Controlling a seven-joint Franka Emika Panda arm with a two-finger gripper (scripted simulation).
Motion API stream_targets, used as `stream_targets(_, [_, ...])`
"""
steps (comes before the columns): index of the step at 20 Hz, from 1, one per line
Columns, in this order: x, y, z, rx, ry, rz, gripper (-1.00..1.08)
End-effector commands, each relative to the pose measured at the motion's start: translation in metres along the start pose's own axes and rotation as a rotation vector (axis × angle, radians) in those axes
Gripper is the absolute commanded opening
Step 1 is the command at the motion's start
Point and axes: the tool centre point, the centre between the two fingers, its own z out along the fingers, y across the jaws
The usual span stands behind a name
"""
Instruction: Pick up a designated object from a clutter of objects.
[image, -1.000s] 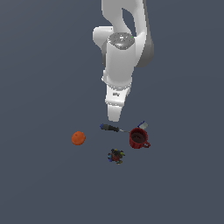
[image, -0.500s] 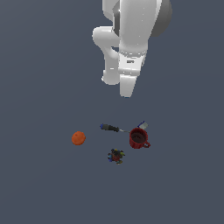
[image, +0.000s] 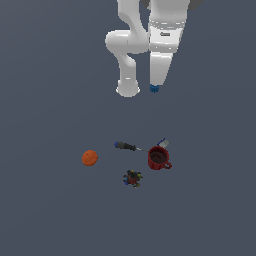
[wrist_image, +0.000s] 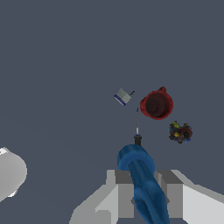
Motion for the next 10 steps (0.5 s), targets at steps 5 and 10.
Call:
stream_targets(5, [0.008,-0.010,-0.023,0.001,0.000,0.001,-1.00])
stream_targets(10, [0.009,-0.010,-0.026,0.001,0.001,0.001,-1.00])
